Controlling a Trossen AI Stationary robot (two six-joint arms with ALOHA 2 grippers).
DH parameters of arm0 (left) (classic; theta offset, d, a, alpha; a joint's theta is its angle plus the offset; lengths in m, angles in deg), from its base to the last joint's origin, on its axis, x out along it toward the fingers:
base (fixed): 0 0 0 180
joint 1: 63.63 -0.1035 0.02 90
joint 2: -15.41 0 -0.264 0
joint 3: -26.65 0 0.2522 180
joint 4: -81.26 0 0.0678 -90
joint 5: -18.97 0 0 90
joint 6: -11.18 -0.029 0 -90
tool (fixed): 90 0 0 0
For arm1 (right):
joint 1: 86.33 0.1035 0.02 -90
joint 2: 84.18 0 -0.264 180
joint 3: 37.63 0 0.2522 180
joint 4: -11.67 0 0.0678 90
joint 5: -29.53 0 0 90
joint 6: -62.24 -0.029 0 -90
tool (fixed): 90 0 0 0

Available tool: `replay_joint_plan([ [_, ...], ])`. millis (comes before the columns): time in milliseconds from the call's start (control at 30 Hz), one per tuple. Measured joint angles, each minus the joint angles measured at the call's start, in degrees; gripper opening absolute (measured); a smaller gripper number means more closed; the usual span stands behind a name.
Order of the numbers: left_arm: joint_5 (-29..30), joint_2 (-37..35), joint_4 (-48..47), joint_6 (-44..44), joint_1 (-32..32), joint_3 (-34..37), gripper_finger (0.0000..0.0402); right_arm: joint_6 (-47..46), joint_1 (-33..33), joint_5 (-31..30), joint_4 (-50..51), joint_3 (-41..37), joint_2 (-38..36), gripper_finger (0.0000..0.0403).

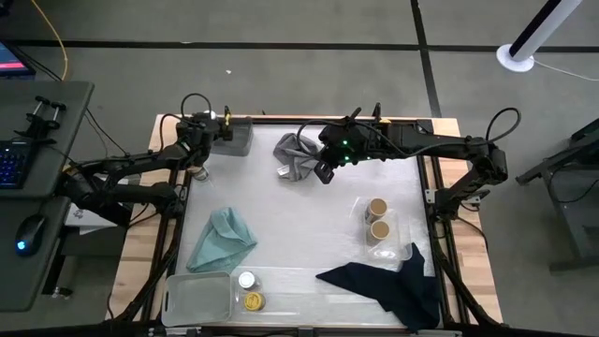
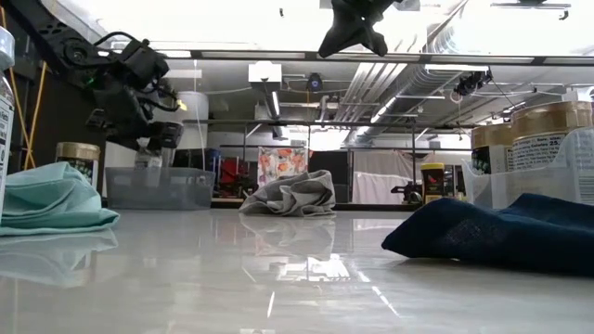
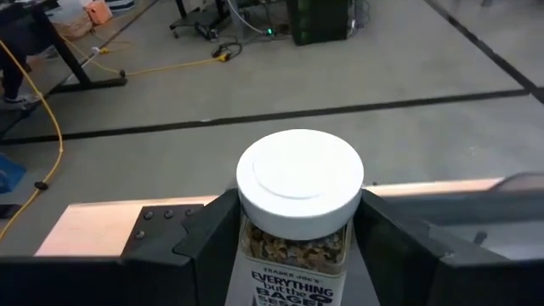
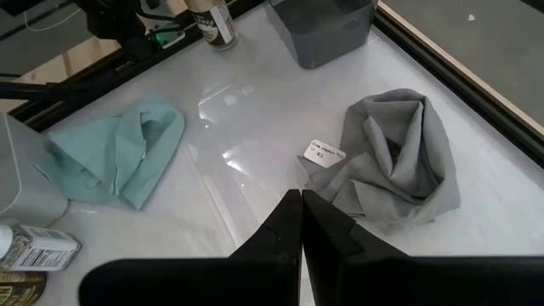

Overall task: Sort spices by type
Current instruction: Put the top white seasoning bottle into the black bin, then put the white seasoning bottle into the black bin

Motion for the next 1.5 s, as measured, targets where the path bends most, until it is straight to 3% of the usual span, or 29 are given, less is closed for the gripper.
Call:
replay_joint_plan([
  [333,-1.7,0.0,-2.7,0.4,0.0,0.0,0.0211,0.4,0.0,0.1,0.0,0.0,0.0,0.0],
  [767,-6.2,0.0,-10.2,6.9,0.0,-0.2,0.0212,0.7,0.0,0.0,0.0,0.0,0.0,0.0],
  [1100,-9.0,0.0,-24.4,10.7,-0.2,-6.9,0.0212,1.5,0.0,-0.1,0.0,0.0,0.0,0.0],
  [1500,-8.3,0.0,-32.3,9.3,-0.2,-16.2,0.0212,2.8,0.0,-0.1,0.0,0.0,0.0,0.0],
])
